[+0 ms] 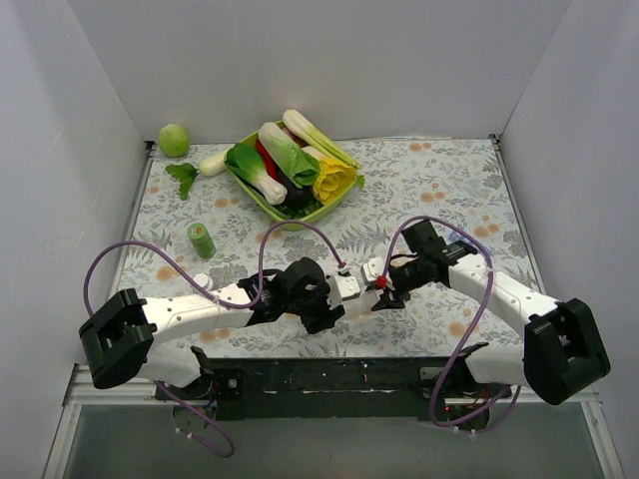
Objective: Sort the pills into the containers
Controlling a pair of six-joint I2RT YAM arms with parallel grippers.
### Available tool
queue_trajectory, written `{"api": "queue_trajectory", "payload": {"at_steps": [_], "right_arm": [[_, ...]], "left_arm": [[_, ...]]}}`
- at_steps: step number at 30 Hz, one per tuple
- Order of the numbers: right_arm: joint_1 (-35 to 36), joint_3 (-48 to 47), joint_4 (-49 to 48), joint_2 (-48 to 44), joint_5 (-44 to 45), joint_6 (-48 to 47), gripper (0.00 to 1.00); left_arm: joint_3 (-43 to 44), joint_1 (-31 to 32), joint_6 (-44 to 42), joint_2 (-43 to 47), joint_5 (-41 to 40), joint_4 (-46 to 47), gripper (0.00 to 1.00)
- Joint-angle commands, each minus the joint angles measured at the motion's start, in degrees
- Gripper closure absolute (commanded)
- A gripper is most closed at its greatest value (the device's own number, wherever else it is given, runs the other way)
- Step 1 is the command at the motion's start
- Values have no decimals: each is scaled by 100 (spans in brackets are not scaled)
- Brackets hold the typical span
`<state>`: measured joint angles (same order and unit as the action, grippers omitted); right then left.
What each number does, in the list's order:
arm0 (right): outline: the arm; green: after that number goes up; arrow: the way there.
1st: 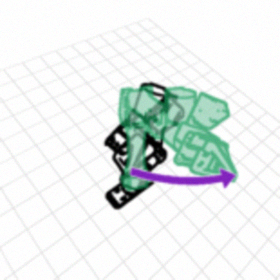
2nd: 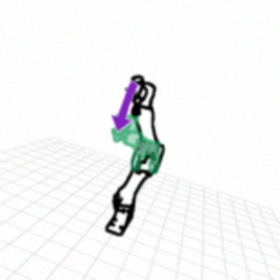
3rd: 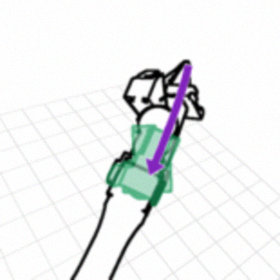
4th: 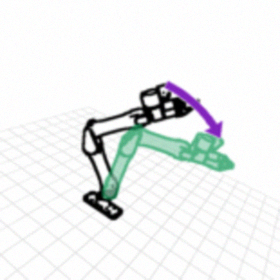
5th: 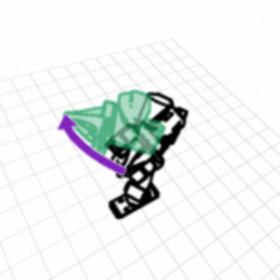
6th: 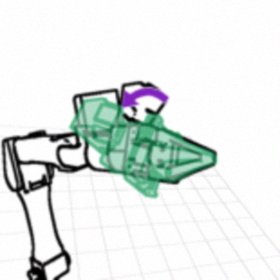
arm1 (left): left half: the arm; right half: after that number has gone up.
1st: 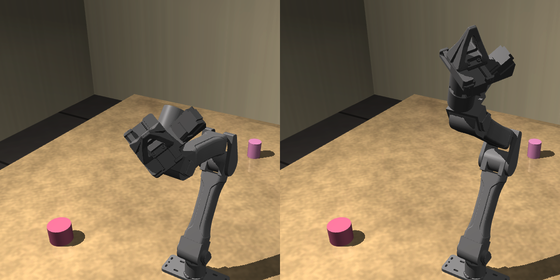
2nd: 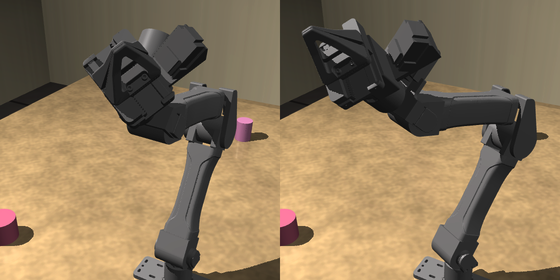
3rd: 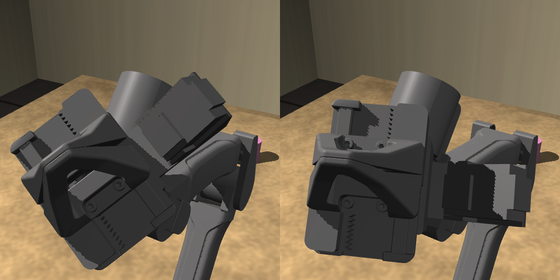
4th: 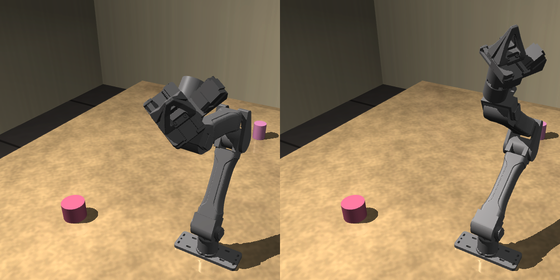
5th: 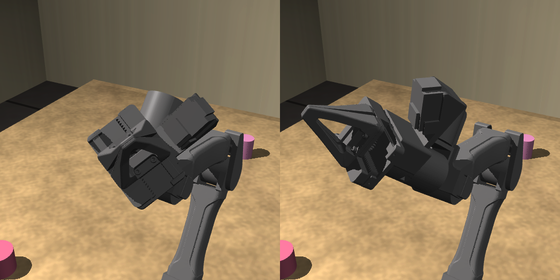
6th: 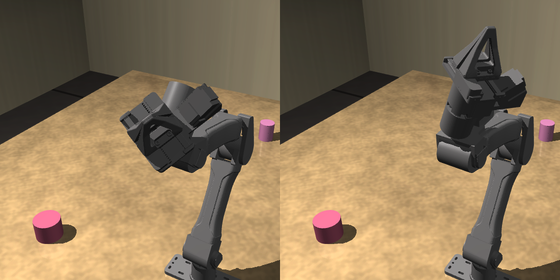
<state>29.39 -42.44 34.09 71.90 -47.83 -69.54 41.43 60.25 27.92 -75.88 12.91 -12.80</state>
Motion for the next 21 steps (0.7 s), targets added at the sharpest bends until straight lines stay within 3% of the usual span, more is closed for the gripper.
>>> {"api": "queue_trajectory", "payload": {"at_steps": [1, 7, 10, 17, 21], "right_arm": [[41, -283, 133, 61, -261, 300, 52], [41, -476, 388, 333, -454, 520, 71], [41, -529, 389, 544, -604, 827, 73], [23, -766, 388, 1176, -719, 1337, 70], [-82, -915, 134, 1423, -596, 1890, 62]], "left_arm": [[243, 31, -50, 82, -60, -30, 100], [269, 31, -173, 55, -253, -144, 100], [304, 75, -305, 20, -385, -188, 100], [410, 189, -665, -208, -658, -390, 100], [419, 233, -815, -349, -684, -434, 100]]}}
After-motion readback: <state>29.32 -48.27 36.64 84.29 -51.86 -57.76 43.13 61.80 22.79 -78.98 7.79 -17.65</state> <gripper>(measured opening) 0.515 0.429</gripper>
